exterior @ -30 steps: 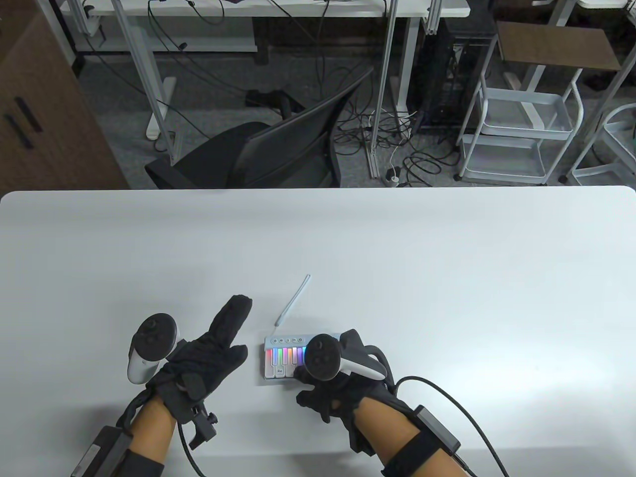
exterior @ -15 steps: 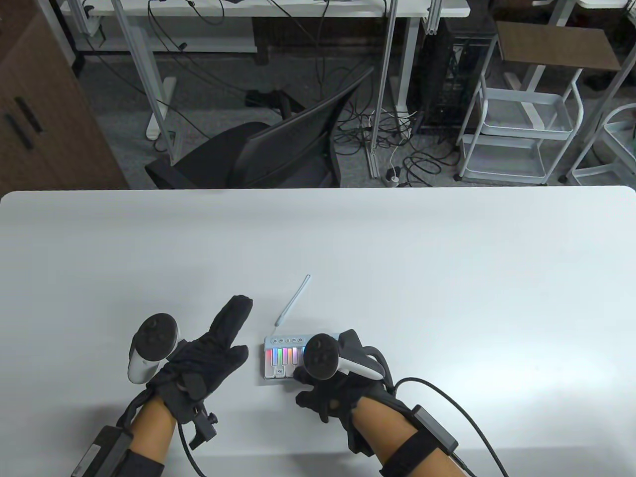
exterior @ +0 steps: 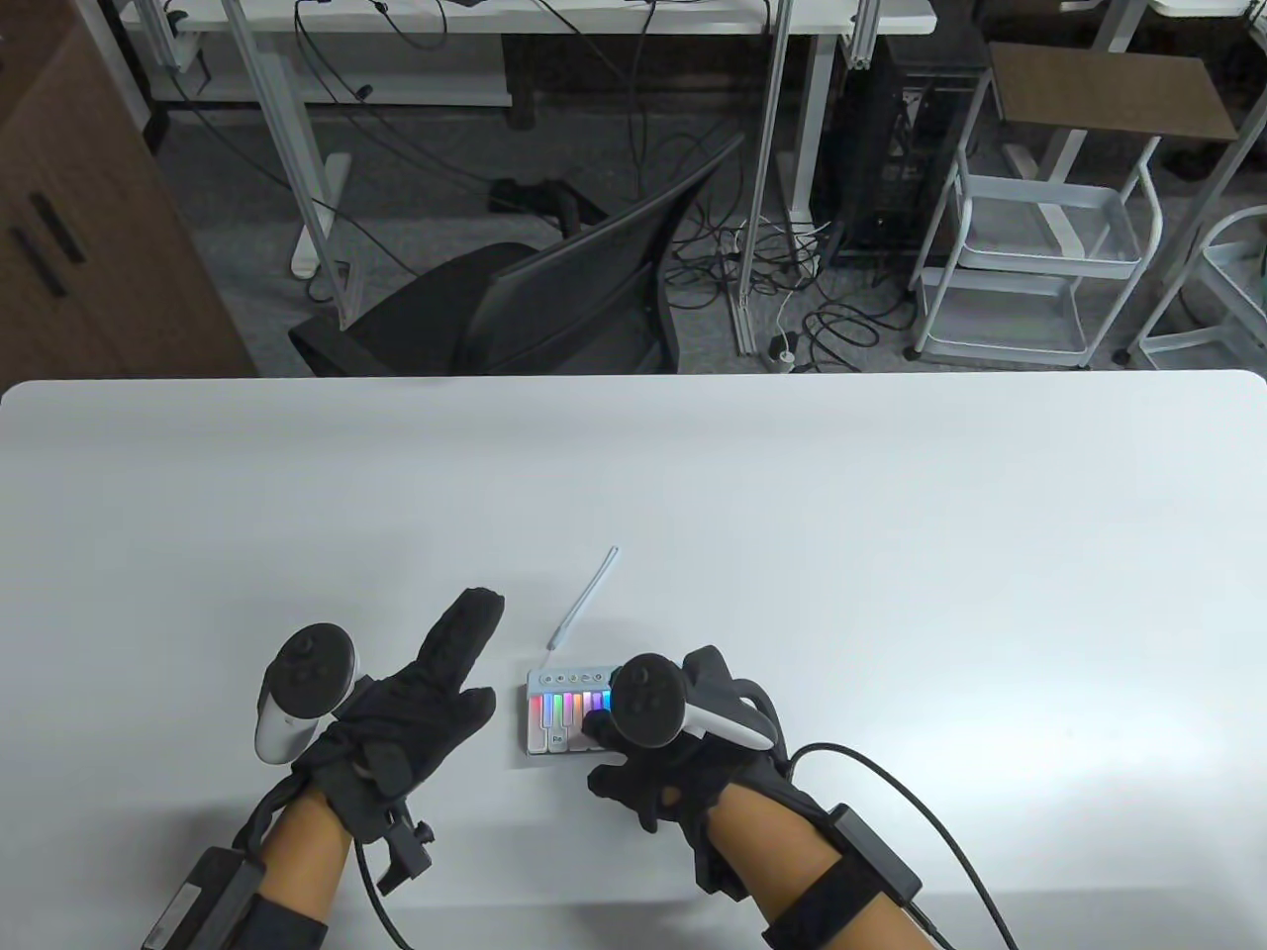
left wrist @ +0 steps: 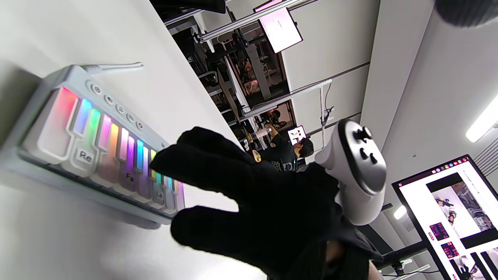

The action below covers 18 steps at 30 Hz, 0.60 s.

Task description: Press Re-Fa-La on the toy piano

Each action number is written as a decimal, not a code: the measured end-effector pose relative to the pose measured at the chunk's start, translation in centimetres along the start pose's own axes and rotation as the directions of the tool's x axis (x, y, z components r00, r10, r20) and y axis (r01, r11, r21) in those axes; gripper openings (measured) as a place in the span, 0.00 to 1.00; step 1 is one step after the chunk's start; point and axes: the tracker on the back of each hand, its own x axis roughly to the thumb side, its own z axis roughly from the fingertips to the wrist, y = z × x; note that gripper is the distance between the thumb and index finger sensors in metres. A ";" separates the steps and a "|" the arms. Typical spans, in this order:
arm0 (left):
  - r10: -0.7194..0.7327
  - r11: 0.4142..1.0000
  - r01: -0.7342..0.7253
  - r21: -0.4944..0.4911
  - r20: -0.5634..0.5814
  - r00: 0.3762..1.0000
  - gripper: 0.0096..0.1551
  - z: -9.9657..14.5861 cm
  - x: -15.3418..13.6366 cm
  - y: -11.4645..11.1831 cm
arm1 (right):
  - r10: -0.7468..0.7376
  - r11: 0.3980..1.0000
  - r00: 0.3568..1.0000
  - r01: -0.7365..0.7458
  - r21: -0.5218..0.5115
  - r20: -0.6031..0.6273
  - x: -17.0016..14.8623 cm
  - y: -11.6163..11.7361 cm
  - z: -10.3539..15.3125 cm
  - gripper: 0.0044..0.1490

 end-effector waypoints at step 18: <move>0.000 1.000 0.000 0.003 -0.003 1.000 0.56 0.0 0.0 0.0 | 0.004 0.998 1.000 -0.004 -0.055 -0.006 -0.8 -1.5 1.6 0.43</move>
